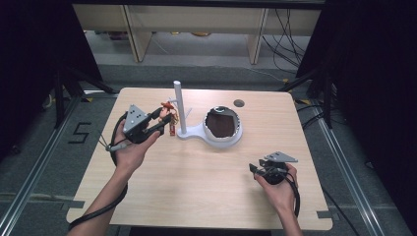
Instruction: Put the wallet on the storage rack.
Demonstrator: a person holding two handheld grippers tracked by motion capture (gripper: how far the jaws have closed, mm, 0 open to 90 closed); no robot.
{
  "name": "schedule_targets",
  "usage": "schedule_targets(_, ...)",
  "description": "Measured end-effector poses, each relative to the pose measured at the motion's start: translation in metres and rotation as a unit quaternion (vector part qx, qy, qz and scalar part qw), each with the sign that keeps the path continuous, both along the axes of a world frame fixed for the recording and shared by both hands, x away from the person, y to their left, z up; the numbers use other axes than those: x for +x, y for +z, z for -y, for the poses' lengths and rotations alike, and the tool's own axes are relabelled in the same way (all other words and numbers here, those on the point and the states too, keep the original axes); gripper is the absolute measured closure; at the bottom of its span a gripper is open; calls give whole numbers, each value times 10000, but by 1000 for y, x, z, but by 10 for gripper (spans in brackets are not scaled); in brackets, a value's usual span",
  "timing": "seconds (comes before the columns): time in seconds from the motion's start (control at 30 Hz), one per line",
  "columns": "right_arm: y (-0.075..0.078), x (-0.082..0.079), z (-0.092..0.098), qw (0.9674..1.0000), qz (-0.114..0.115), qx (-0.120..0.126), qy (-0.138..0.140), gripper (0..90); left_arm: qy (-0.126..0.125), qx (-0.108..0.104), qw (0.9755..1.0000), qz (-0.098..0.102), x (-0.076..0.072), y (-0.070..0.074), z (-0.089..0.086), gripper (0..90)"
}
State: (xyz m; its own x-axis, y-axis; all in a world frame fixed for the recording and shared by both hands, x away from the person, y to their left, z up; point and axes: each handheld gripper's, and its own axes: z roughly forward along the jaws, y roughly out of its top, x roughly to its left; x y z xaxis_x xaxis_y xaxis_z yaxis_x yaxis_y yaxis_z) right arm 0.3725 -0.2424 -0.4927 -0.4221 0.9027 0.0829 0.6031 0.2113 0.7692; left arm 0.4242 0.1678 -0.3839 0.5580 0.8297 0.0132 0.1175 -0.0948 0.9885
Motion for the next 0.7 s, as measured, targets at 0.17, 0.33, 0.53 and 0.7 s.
schedule_targets(0.17,0,0,0,10000,4,-72,-32,541,-16,-19,10000,62,5,3,-2,609)
schedule_targets(0.33,-2,0,1,9999,60,-139,30,541,24,-58,10000,59,9,4,-3,609)
schedule_targets(0.53,-3,1,-1,9999,-21,-100,29,542,57,-87,9999,45,16,7,-3,609)
schedule_targets(0.7,-3,-2,-3,9997,-223,24,-110,543,115,-174,9998,24,21,8,-4,609)
